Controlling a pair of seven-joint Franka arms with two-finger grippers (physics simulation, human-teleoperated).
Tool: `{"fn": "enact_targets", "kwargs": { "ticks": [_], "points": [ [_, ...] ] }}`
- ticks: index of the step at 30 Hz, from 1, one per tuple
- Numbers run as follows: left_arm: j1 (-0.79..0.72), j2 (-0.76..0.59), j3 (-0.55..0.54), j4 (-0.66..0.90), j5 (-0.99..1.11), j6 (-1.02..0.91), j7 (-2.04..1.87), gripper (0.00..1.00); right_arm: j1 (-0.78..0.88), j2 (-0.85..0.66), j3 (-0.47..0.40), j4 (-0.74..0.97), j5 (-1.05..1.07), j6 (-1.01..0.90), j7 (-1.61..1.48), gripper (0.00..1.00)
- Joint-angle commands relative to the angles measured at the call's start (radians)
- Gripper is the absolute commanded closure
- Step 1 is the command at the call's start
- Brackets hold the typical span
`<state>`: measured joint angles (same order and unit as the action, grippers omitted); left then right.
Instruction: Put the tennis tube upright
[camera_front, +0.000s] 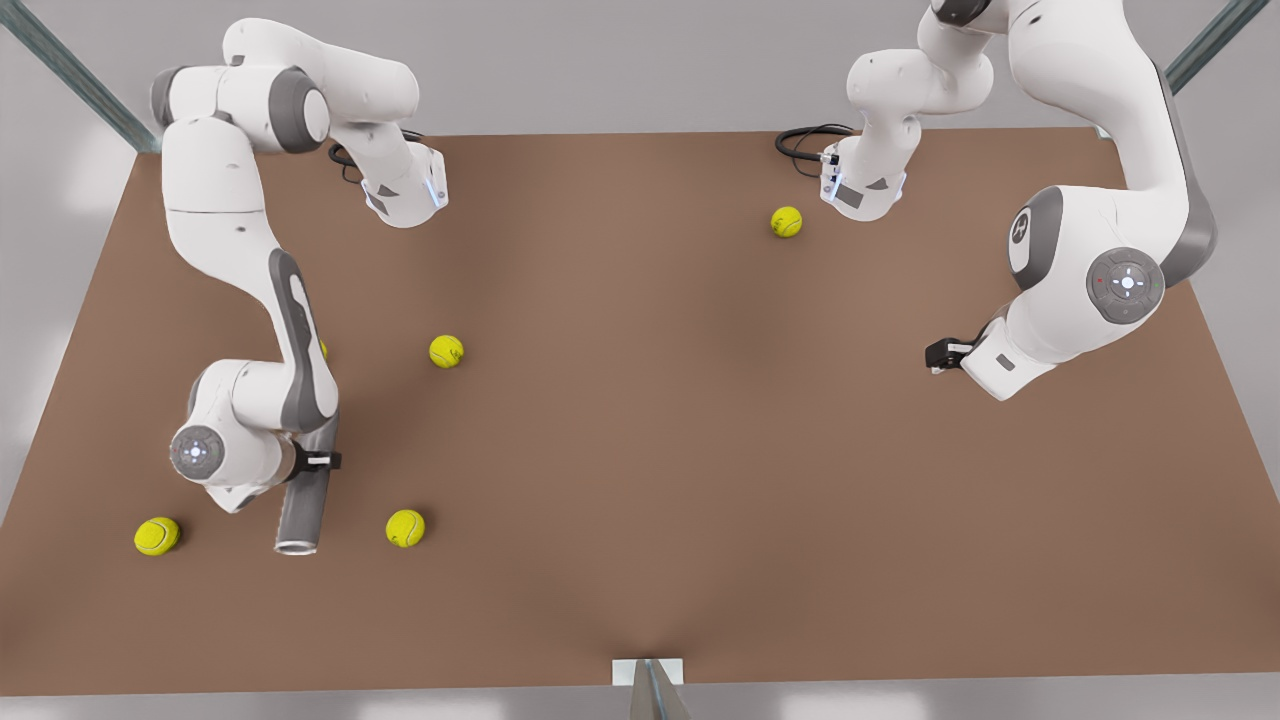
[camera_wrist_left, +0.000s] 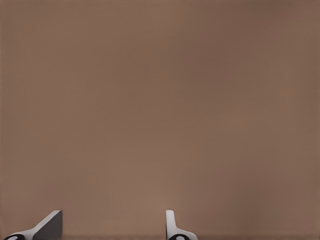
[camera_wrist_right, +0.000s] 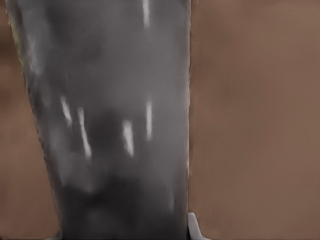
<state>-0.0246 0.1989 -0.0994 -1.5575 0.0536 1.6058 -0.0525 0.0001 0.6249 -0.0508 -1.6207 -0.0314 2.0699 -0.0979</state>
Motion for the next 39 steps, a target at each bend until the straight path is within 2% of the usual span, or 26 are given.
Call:
{"fn": "enact_targets", "kwargs": {
  "ticks": [1, 3, 6, 9, 11, 12, 18, 26, 29, 34, 35, 36, 39],
  "points": [
    [0.000, -0.001, 0.000, 0.000, 0.000, -0.001, -0.003, 0.00, 0.050, -0.005, 0.000, 0.033, -0.015, -0.111, -0.305, 0.37],
    [0.000, -0.001, 0.000, 0.000, 0.002, -0.001, -0.003, 0.00, 0.187, -0.014, 0.000, 0.096, -0.024, -0.155, -0.474, 0.36],
    [0.000, -0.001, 0.000, 0.000, 0.002, 0.000, -0.003, 0.00, 0.503, -0.001, -0.006, 0.243, -0.111, -0.174, -0.522, 0.36],
    [0.000, -0.001, 0.000, 0.002, 0.002, 0.000, -0.003, 0.00, 0.623, 0.041, -0.004, 0.271, -0.131, -0.061, -0.709, 0.36],
    [0.000, -0.001, 0.000, 0.000, 0.002, 0.002, -0.003, 0.00, 0.661, 0.056, -0.003, 0.271, -0.131, 0.053, -0.940, 0.36],
    [0.000, 0.000, 0.000, 0.002, 0.002, 0.003, -0.003, 0.00, 0.670, 0.056, -0.003, 0.268, -0.125, 0.085, -0.982, 0.30],
    [0.002, 0.000, 0.000, 0.002, 0.002, 0.006, -0.001, 0.00, 0.798, 0.167, -0.003, 0.271, -0.121, 0.243, -0.942, 0.32],
    [0.002, 0.013, 0.000, 0.002, 0.003, 0.008, 0.000, 0.00, 0.831, 0.220, -0.003, 0.271, -0.116, 0.256, -0.853, 0.30],
    [0.002, 0.013, 0.000, 0.002, 0.003, 0.009, 0.000, 0.00, 0.839, 0.225, -0.003, 0.268, -0.045, 0.256, -0.684, 0.30],
    [0.002, 0.013, 0.000, 0.002, 0.003, 0.009, 0.000, 0.00, 0.830, 0.233, -0.003, 0.266, 0.059, 0.256, -0.641, 0.28],
    [0.002, 0.013, 0.000, 0.002, 0.003, 0.008, 0.000, 0.00, 0.830, 0.236, -0.003, 0.266, 0.061, 0.256, -0.608, 0.11],
    [0.002, 0.013, 0.000, 0.002, 0.003, 0.008, 0.000, 0.00, 0.833, 0.237, -0.003, 0.266, 0.061, 0.256, -0.600, 0.00],
    [0.002, 0.013, 0.000, 0.002, 0.003, 0.009, 0.000, 0.00, 0.836, 0.245, -0.003, 0.266, 0.062, 0.256, -0.600, 0.00]
  ]
}}
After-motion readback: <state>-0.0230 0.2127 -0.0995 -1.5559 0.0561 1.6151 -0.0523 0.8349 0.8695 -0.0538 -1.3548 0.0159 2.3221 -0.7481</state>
